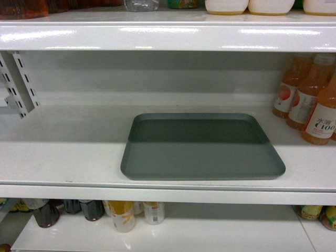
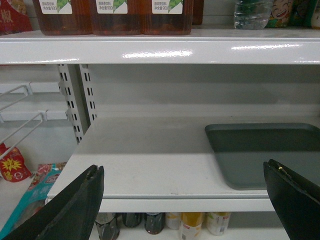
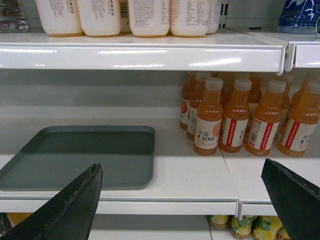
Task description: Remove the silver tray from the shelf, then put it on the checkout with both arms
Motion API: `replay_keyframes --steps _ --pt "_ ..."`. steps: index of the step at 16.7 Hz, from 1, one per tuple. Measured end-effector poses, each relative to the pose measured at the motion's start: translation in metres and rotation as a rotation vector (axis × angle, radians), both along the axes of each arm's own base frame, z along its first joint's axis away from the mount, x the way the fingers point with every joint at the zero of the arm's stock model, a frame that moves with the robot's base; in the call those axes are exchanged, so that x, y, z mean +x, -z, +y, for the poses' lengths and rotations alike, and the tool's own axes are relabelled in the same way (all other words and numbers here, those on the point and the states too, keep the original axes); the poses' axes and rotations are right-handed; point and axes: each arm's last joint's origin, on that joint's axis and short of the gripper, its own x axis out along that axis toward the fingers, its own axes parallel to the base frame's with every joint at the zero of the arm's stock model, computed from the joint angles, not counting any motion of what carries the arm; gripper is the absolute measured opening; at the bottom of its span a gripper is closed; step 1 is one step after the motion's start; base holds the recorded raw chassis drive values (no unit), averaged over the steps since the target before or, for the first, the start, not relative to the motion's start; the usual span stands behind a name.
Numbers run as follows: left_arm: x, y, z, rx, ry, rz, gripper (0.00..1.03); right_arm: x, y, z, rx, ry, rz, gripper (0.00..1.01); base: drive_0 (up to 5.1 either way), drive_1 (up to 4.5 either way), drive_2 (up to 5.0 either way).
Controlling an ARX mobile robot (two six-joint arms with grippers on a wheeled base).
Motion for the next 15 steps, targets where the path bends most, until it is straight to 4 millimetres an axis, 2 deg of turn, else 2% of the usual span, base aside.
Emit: replay_keyframes --steps 15 --pt "0.0 0.0 0.0 0.0 0.0 0.0 0.98 0.0 0.0 0.0 0.0 0.0 0.0 0.98 0.0 0.0 0.0"
